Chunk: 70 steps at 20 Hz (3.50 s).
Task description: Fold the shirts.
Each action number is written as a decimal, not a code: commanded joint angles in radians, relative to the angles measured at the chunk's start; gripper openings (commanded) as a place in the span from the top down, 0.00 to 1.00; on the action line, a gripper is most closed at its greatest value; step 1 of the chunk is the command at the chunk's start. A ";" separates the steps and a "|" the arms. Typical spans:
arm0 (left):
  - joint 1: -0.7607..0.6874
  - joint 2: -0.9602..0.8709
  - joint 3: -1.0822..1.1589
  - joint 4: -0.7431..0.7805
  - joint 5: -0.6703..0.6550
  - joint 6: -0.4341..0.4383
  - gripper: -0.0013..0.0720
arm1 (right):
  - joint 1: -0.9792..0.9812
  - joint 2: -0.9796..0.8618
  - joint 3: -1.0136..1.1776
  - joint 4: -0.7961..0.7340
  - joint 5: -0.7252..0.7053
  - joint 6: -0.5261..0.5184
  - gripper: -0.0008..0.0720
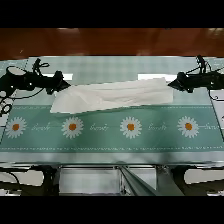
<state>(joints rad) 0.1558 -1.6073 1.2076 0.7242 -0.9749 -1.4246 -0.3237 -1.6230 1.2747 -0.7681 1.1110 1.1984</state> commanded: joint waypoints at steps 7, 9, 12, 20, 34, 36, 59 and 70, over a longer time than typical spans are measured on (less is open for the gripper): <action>0.000 -0.127 0.107 0.001 -0.001 0.004 0.96 | 0.010 -0.155 0.132 0.061 -0.072 0.020 0.95; -0.001 -0.147 0.107 0.001 -0.001 0.005 0.96 | 0.010 -0.174 0.132 0.064 -0.078 0.020 0.95; 0.000 -0.155 0.107 0.000 -0.001 0.034 0.96 | 0.010 -0.194 0.132 0.064 -0.085 0.020 0.95; 0.148 -0.031 0.167 0.022 -0.189 0.014 0.29 | -0.164 -0.127 0.262 0.059 0.153 0.084 0.43; 0.032 0.616 -0.566 0.175 0.206 -0.001 0.29 | -0.249 -0.097 -0.167 0.183 0.033 -0.051 0.42; 0.031 0.617 -0.566 0.134 0.217 -0.001 0.29 | -0.197 -0.145 -0.143 0.224 0.029 -0.056 0.42; -0.094 0.613 -0.539 0.123 0.210 0.106 0.96 | -0.034 -0.034 0.120 0.036 0.121 0.025 0.95; -0.656 0.029 0.137 0.113 0.198 0.032 0.96 | -0.111 0.569 -0.055 -0.022 0.255 0.048 0.95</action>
<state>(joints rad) -0.3546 -1.3758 1.1133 0.8360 -0.7094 -1.3563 -0.4267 -1.2091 1.2816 -0.7853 1.3468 1.2293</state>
